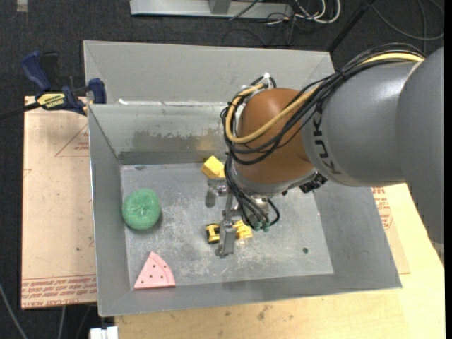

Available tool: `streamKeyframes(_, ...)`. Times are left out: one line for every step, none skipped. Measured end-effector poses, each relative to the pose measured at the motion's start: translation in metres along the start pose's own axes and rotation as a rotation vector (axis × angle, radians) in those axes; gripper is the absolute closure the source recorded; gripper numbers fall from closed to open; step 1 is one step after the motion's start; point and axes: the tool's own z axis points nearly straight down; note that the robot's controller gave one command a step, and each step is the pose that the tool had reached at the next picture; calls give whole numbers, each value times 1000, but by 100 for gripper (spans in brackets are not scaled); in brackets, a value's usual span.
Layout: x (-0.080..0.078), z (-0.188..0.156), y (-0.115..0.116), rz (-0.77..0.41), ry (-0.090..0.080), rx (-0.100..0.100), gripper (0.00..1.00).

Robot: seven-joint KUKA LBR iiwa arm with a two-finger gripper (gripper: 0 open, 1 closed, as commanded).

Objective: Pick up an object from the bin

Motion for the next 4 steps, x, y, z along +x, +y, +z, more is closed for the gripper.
streamKeyframes(-2, -4, 0, 2, -7, -1, 0)
streamKeyframes(-4, 17, -50, -42, -9, -1, 0)
streamKeyframes(-8, 24, -85, -75, -8, 2, 0)
streamKeyframes(-12, 55, -60, -131, -14, 1, 0)
